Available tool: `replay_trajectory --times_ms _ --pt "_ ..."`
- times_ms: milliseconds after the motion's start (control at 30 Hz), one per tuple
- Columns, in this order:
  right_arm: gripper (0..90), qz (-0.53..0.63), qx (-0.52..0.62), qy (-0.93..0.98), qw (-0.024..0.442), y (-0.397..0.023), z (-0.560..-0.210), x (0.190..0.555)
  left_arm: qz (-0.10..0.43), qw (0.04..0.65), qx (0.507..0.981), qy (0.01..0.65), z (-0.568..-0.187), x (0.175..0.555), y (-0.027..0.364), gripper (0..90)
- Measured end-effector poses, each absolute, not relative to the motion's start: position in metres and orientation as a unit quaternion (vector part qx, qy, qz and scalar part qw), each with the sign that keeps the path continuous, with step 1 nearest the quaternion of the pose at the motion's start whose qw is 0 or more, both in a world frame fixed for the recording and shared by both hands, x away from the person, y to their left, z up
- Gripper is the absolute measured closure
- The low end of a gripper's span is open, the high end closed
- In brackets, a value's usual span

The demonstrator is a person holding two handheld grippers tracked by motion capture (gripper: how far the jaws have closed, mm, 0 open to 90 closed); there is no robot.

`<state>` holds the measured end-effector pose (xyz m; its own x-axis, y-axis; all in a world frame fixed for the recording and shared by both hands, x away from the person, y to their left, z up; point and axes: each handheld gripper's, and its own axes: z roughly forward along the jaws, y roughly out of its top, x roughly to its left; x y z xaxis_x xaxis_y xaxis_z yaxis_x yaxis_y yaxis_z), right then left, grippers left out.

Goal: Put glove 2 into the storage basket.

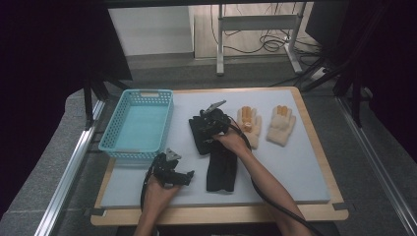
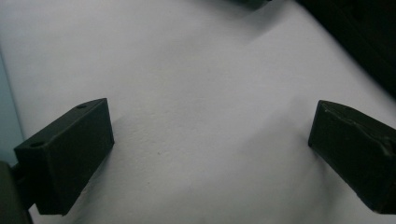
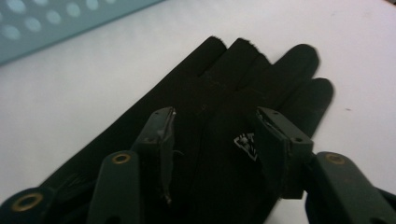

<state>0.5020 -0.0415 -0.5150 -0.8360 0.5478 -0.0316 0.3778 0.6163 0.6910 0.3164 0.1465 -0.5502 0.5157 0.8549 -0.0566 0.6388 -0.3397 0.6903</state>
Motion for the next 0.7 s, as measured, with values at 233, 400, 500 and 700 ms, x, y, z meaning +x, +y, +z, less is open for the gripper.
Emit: replay_trajectory --times_ms 233,400,500,700 --pt "57.4 0.363 0.245 0.895 0.084 -0.041 -0.529 0.514 0.160 0.337 0.803 0.465 -0.550 0.316 0.146 0.5" --pt "81.1 0.360 0.257 0.894 0.075 -0.041 -0.527 0.515 0.161 0.337 0.803 0.465 -0.550 0.316 0.146 0.5" --pt "84.9 0.356 0.269 0.891 0.082 -0.039 -0.526 0.513 0.161 0.337 0.803 0.465 -0.550 0.316 0.146 0.5" --pt "86.8 0.364 0.290 0.881 0.086 -0.042 -0.515 0.504 0.160 0.337 0.803 0.465 -0.550 0.316 0.146 0.5"
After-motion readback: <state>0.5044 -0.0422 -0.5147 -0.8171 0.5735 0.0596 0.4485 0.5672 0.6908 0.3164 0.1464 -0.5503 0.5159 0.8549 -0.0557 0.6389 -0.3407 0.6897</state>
